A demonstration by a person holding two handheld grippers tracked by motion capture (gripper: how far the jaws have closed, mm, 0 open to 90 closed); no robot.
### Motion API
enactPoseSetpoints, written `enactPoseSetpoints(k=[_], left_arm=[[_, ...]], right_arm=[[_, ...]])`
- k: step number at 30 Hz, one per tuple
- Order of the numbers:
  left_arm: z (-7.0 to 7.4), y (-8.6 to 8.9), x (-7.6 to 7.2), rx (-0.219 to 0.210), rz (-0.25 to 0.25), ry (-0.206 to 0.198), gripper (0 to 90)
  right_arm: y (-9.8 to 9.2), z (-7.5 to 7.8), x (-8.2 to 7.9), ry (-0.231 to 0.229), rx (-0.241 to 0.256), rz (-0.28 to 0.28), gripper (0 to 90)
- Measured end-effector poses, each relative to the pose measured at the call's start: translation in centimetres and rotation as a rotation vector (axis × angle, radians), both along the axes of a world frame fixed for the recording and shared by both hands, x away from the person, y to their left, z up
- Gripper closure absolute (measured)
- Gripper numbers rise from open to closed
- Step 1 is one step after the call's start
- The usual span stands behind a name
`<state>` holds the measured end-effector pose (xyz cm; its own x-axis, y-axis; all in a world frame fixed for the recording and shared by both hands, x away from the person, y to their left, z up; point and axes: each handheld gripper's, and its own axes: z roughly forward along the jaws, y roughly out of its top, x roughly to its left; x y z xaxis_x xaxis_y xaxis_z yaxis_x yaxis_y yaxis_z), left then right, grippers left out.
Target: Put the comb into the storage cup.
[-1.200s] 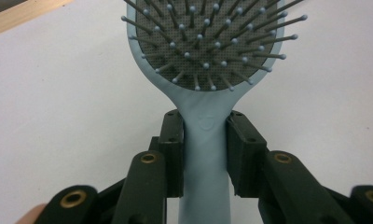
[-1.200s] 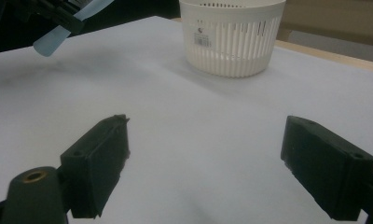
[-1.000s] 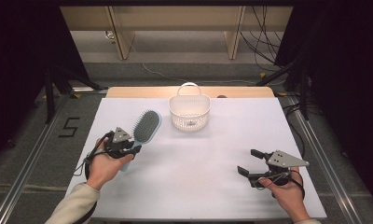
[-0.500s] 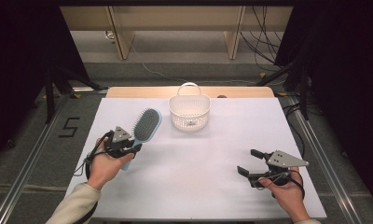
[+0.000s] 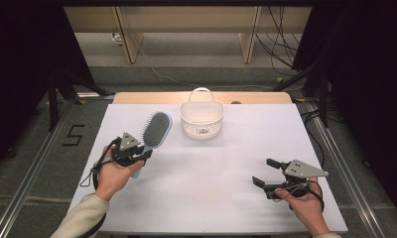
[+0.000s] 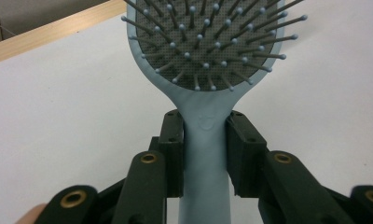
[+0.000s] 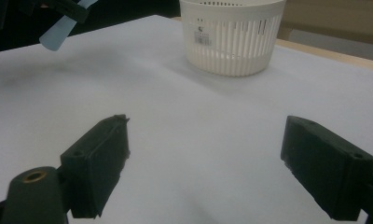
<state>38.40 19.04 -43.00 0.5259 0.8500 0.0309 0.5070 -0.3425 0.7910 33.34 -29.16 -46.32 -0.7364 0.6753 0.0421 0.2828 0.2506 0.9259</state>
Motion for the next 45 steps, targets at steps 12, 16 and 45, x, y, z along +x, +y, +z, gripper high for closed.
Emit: enactPoseSetpoints(k=[12, 16, 45], left_arm=[[0.4, -0.2, 0.1, -0.013, -0.004, -0.011, 70.0], [0.6, -0.3, 0.3, -0.017, -0.005, -0.018, 70.0], [1.6, -0.9, 0.8, -0.045, -0.002, -0.053, 70.0]], right_arm=[[0.0, 0.0, 0.0, 0.000, 0.001, 0.001, 15.9], [0.0, 0.0, 0.0, -0.001, 0.001, 0.001, 15.9], [0.1, 0.0, 0.0, 0.002, 0.005, -0.001, 15.9]])
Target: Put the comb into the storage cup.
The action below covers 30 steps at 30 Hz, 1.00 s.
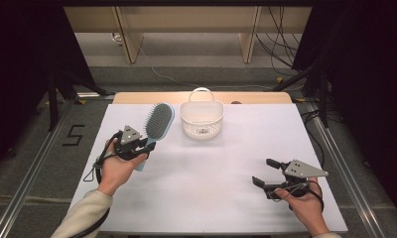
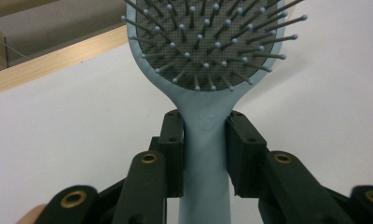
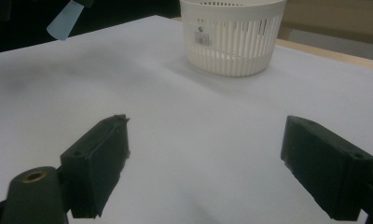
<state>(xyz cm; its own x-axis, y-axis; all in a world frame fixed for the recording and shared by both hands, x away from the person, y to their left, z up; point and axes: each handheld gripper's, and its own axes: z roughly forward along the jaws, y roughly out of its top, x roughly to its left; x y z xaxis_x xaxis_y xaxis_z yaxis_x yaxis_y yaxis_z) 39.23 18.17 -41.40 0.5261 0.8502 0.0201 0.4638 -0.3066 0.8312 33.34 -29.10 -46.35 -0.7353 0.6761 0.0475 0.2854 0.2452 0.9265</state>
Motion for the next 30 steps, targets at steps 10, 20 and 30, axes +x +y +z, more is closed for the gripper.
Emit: enactPoseSetpoints(k=[10, 20, 30], left_arm=[[0.4, -0.1, 0.3, -0.005, 0.002, -0.009, 70.0], [0.8, -0.4, 0.8, -0.013, 0.000, -0.018, 70.0], [1.1, -0.5, 1.2, -0.021, 0.004, -0.026, 70.0]], right_arm=[[0.0, 0.0, 0.0, 0.000, 0.004, 0.000, 15.9], [0.0, 0.0, 0.0, 0.001, 0.004, 0.000, 15.9], [0.0, 0.0, 0.0, 0.001, 0.004, 0.000, 15.9]])
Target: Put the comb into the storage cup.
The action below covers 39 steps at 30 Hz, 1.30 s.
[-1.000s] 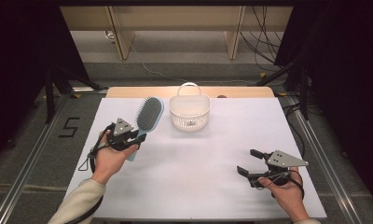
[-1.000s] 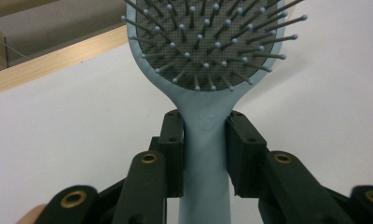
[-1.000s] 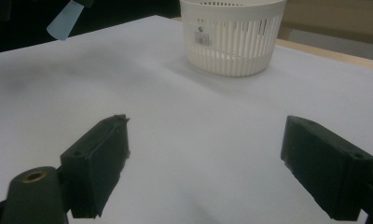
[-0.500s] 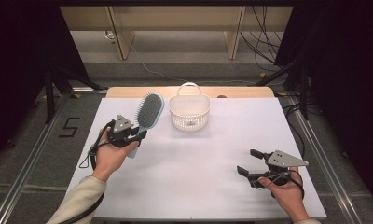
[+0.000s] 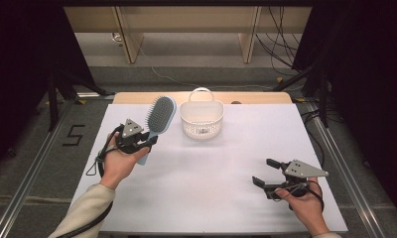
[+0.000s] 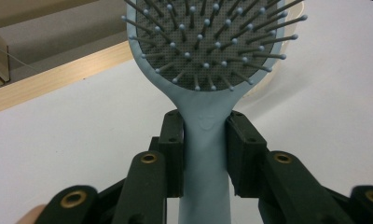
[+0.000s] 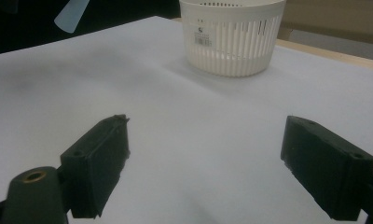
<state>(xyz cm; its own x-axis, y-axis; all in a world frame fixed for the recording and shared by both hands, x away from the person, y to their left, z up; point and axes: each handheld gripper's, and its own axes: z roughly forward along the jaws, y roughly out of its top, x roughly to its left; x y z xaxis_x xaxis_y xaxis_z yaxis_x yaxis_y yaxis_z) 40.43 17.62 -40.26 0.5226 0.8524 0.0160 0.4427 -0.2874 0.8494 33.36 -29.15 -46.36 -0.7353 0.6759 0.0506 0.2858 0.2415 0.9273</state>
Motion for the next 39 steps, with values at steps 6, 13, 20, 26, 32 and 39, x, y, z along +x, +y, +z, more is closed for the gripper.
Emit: enactPoseSetpoints(k=[6, 13, 20, 26, 32, 39], left_arm=[[0.11, -0.21, 0.29, 0.004, 0.003, -0.008, 70.0], [0.07, -0.35, 0.51, 0.011, 0.009, -0.013, 70.0], [0.19, -0.39, 0.63, 0.024, 0.009, -0.030, 70.0], [0.28, -0.50, 0.72, 0.021, 0.013, -0.040, 70.0], [0.40, -0.65, 0.89, 0.010, 0.010, -0.041, 70.0], [0.56, -0.78, 0.99, 0.019, 0.005, -0.051, 70.0]], right_arm=[[0.01, -0.01, 0.00, 0.000, 0.001, 0.000, 15.9], [-0.03, 0.00, 0.00, 0.000, 0.000, 0.001, 15.9], [0.00, 0.00, -0.01, 0.000, 0.001, -0.001, 15.9], [0.01, -0.01, 0.00, 0.000, 0.002, 0.000, 15.9], [-0.01, 0.00, -0.01, -0.001, 0.000, 0.000, 15.9], [-0.03, 0.01, -0.01, 0.000, -0.002, 0.002, 15.9]])
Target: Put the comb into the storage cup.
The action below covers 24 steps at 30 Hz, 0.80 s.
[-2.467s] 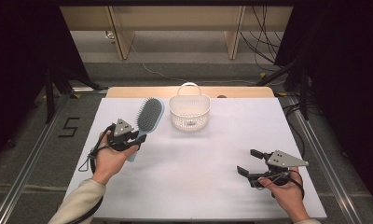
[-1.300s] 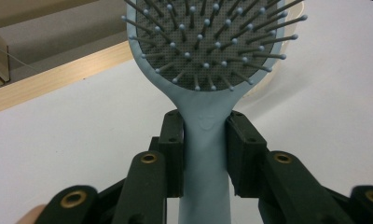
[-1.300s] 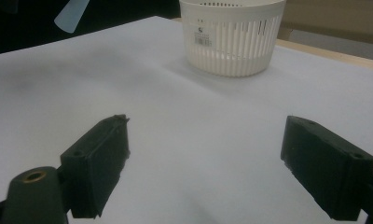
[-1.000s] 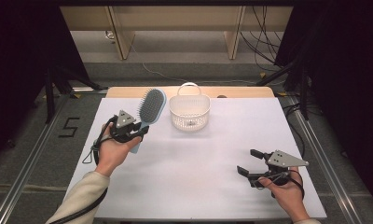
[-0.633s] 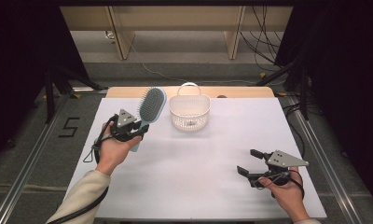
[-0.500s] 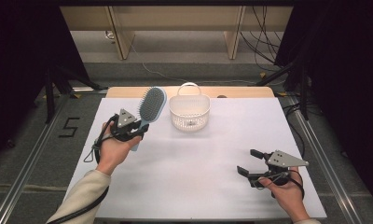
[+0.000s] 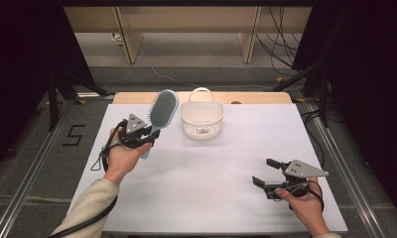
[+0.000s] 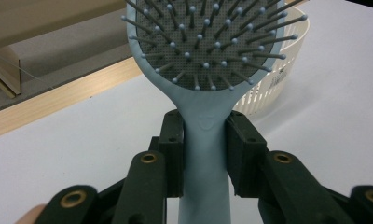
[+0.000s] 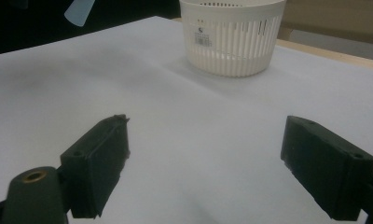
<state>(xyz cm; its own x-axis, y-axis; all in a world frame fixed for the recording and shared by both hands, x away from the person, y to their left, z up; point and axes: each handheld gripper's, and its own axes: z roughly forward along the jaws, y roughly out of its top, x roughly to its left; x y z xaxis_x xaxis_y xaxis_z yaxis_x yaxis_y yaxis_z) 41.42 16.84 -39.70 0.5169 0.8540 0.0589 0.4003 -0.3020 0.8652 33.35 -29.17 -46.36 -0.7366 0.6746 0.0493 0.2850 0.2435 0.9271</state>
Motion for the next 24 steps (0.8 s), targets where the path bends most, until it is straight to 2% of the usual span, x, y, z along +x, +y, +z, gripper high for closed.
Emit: enactPoseSetpoints(k=[24], left_arm=[[0.51, -0.61, 0.55, -0.018, -0.015, -0.014, 70.0]], right_arm=[[0.00, 0.00, 0.00, 0.000, 0.001, -0.001, 15.9]])
